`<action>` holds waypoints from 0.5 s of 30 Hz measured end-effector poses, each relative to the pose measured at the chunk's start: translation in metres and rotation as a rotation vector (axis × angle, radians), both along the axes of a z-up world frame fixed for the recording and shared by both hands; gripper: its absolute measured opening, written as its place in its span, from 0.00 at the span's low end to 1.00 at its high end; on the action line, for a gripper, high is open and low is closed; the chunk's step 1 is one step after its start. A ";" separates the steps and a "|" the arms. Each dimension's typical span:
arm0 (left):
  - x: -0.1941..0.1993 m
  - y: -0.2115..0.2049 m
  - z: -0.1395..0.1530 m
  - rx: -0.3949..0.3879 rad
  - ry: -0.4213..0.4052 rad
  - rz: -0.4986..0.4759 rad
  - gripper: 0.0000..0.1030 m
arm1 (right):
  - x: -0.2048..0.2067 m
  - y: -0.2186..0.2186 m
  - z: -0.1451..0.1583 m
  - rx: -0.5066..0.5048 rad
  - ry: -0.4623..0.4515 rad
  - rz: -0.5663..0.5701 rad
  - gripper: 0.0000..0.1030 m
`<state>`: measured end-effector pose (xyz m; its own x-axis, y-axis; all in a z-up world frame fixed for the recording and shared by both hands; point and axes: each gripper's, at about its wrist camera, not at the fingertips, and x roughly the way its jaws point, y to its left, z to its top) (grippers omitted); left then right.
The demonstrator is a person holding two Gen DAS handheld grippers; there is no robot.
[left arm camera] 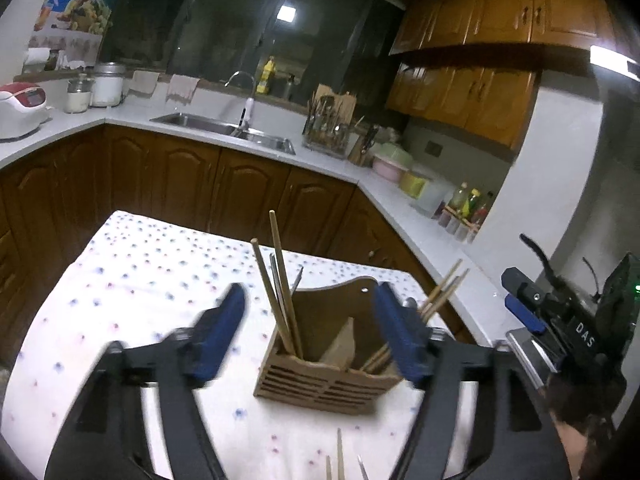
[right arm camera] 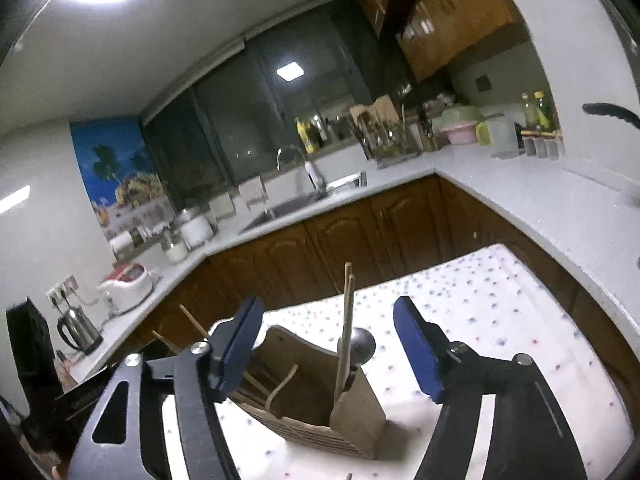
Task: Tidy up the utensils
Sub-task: 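Move both open grippers back down to the remaining chopsticks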
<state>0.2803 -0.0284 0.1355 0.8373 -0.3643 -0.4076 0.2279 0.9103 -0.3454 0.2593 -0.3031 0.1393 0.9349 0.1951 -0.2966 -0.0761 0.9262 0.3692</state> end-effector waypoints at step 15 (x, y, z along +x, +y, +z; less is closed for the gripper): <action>-0.069 0.022 -0.061 -0.001 0.152 0.049 0.84 | -0.080 -0.023 -0.037 0.069 0.059 -0.033 0.90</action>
